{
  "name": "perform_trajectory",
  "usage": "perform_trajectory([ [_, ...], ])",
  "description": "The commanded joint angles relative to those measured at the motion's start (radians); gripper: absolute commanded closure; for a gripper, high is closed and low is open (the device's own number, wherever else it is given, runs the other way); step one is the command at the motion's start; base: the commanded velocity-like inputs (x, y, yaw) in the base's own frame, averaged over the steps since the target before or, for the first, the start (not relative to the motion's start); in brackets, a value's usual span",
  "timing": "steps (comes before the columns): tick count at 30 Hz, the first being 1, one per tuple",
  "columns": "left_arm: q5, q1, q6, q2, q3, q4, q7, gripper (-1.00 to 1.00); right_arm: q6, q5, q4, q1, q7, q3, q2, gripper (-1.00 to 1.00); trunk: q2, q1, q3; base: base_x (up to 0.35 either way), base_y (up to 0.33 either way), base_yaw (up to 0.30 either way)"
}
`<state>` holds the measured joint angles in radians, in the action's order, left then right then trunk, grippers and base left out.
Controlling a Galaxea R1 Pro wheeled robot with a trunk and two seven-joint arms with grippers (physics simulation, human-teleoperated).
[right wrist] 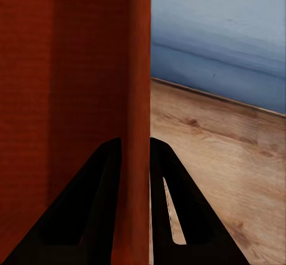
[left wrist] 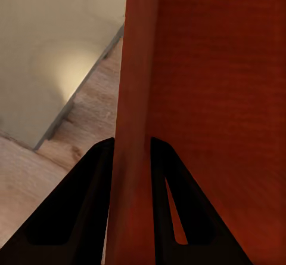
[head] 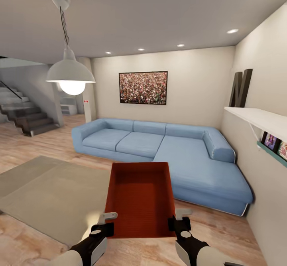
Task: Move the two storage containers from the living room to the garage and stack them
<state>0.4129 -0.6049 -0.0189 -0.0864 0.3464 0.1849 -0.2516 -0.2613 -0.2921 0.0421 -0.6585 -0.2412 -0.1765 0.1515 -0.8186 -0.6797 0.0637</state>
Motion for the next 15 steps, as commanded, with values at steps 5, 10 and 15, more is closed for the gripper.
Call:
perform_trajectory([
  [5,0.003,-0.001,-0.001,0.001,-0.003,0.001,-0.011,1.0,-0.003,-0.012,-0.001,-0.001,-0.004,-0.035,-0.001,1.0,-0.001,0.0,-0.002,0.0,0.0,0.258],
  [10,0.003,-0.001,-0.001,0.001,-0.004,0.001,-0.011,1.0,-0.003,-0.012,-0.001,-0.001,-0.004,-0.035,-0.001,1.0,-0.001,0.0,-0.004,0.0,0.0,0.264],
  [15,0.003,-0.001,-0.001,0.001,-0.003,0.001,-0.011,1.0,-0.003,-0.012,-0.001,-0.001,-0.004,-0.035,-0.001,1.0,-0.001,0.0,-0.004,0.0,0.0,0.266],
])
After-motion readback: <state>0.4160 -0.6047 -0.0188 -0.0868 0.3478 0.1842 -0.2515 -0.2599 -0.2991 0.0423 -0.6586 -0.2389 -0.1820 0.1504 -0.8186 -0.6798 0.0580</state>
